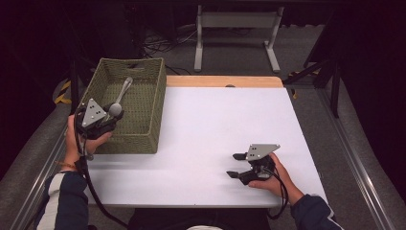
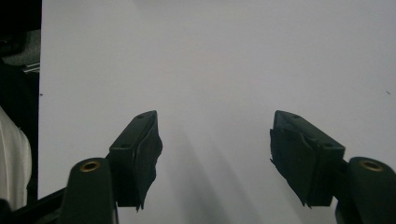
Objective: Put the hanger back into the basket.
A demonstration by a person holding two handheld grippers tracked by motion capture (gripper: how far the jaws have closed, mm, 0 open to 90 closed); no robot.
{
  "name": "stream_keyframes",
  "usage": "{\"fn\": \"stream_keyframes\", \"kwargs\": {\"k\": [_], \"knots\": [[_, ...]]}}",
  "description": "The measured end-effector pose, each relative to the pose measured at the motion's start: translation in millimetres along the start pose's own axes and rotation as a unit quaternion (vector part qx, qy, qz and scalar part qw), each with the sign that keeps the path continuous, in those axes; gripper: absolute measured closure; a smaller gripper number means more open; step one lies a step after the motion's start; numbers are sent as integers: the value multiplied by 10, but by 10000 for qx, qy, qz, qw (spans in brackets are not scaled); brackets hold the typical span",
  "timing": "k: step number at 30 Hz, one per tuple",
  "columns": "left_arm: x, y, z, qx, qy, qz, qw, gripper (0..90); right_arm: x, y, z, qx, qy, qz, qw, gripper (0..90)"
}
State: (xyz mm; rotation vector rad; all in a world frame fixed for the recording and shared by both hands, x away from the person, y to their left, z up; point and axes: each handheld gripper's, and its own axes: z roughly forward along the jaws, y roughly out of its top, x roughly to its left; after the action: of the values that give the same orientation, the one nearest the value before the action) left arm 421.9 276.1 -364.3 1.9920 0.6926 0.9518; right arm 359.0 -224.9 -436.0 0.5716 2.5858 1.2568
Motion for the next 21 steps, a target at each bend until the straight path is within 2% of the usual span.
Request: {"fn": "stream_keyframes", "kwargs": {"k": [1,2,4,5,6,8,10,11,12,13,14,16,18,21], "knots": [[0,0,0,0,0,0,10000,508,-3,0,-7,-3,-10,15,10000,332],[-54,33,-1,79,-71,97,9999,474,-9,0,-8,-17,-14,20,10000,332],[-88,54,-5,75,-97,158,9998,480,-15,1,-11,-21,-33,46,10000,331],[-119,72,-11,-58,-236,118,9996,476,-16,1,-11,-19,-27,47,10000,331],[-137,88,-6,-60,-221,149,9996,462,-14,1,-10,-13,-21,45,10000,330],[-168,98,11,-40,-352,130,9993,438,-10,4,-8,-11,-36,36,10000,328],[-183,101,36,44,-377,158,9992,410,-11,6,-7,-3,-38,38,10000,326],[-184,95,43,24,-447,65,9990,386,-12,4,-9,-2,-37,41,10000,324],[-184,95,43,24,-447,65,9990,364,-12,4,-9,-2,-37,41,10000,324],[-193,96,52,38,-533,38,9986,364,-16,2,-11,-7,-38,41,10000,322],[-209,101,60,66,-505,17,9987,336,-21,1,-11,2,-60,59,10000,320],[-235,112,66,53,-628,-3,9980,237,-23,1,-18,-18,-70,79,9999,319],[-266,126,65,71,-598,49,9982,189,-20,5,-20,-21,-75,58,10000,317],[-296,130,40,9,-659,-21,9978,140,-19,6,-18,-17,-80,55,10000,314]]}}
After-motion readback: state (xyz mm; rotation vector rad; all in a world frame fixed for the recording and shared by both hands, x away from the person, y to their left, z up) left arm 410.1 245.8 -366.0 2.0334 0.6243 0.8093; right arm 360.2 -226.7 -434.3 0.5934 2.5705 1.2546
